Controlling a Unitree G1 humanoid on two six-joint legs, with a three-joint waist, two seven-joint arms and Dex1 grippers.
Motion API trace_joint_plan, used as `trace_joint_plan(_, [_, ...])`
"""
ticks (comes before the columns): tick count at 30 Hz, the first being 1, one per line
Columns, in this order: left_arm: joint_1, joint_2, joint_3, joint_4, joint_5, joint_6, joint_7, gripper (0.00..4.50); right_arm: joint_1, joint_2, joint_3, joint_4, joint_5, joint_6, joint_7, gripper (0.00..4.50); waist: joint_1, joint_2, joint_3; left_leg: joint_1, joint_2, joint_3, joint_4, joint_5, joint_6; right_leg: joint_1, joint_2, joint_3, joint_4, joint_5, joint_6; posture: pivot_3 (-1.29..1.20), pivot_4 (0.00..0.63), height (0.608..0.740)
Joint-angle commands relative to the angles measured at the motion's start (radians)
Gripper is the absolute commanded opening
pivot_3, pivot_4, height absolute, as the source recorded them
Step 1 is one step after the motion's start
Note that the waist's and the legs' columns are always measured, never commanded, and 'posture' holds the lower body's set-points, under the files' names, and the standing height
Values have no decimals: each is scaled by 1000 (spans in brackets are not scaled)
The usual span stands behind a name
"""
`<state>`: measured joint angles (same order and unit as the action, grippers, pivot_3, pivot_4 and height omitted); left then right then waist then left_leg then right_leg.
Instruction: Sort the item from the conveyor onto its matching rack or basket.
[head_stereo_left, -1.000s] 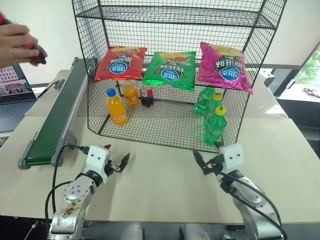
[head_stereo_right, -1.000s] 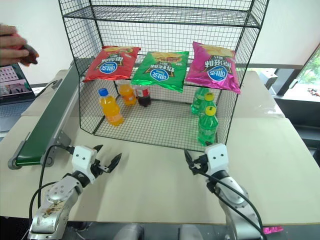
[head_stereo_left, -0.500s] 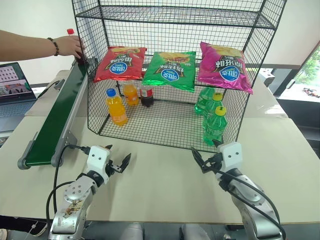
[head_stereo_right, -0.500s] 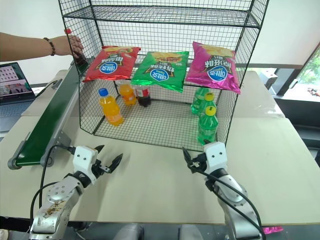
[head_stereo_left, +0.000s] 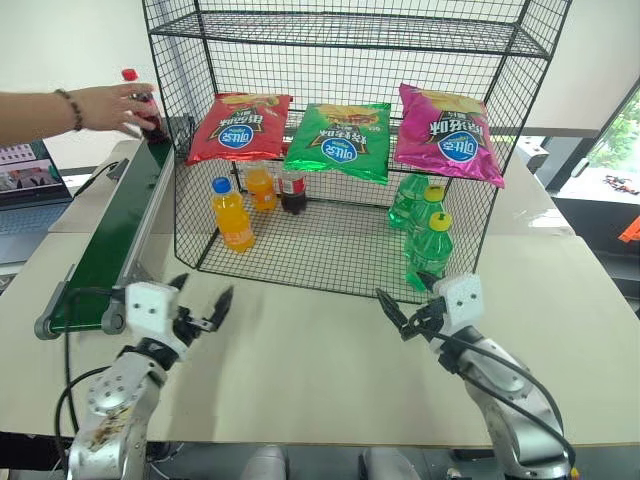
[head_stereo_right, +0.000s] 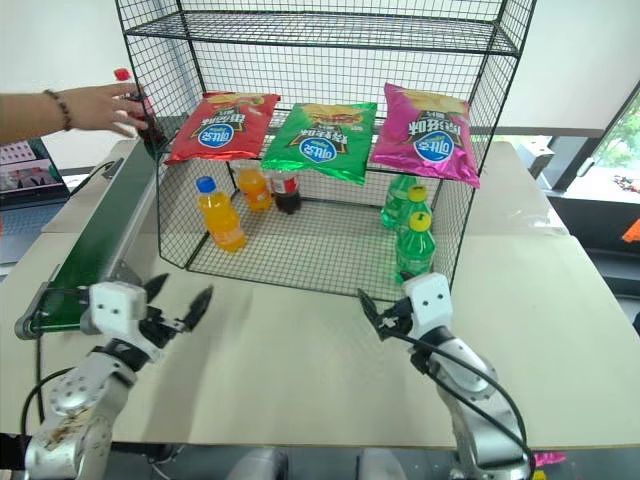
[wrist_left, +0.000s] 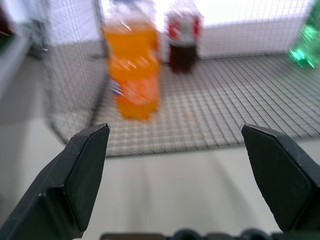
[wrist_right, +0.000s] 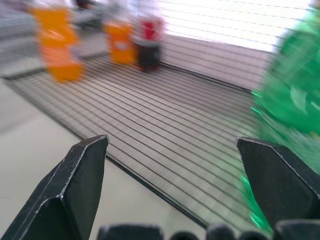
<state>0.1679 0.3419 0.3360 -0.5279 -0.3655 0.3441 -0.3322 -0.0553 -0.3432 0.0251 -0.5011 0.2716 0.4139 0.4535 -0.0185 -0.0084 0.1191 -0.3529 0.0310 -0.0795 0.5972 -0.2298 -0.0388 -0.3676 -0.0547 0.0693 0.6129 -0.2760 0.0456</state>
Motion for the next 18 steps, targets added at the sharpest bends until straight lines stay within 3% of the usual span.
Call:
trace_joint_plan(1, [-3, -12, 91, -113, -57, 33, 78, 4456, -121, -25, 11, -20, 152, 79, 127, 4500, -1, 0, 0, 0, 0, 0, 0, 0, 0, 0, 0, 0, 0, 0, 0, 0, 150, 738])
trace_joint_plan(7, [-29, -13, 266, -94, -116, 56, 187, 4456, -335, -20, 41, 39, 317, 198, 252, 4500, 1, -1, 1, 0, 0, -1, 0, 0, 0, 0, 0, 0, 0, 2, -3, 0, 150, 738])
trace_joint_plan(13, [-105, 0, 341, 32, -77, 5, 266, 4456, -512, 24, 130, 187, 317, 146, 395, 4500, 4, -1, 0, 0, 0, -1, 0, 0, 0, 0, 0, -1, 0, 2, -4, 0, 150, 738])
trace_joint_plan(18, [-136, 41, 378, 140, -106, -7, 236, 4456, -638, 80, 164, 285, 291, 97, 448, 4500, 0, -1, 0, 0, 0, -1, 0, 0, 0, -1, 0, -1, 1, 2, -4, 0, 150, 738])
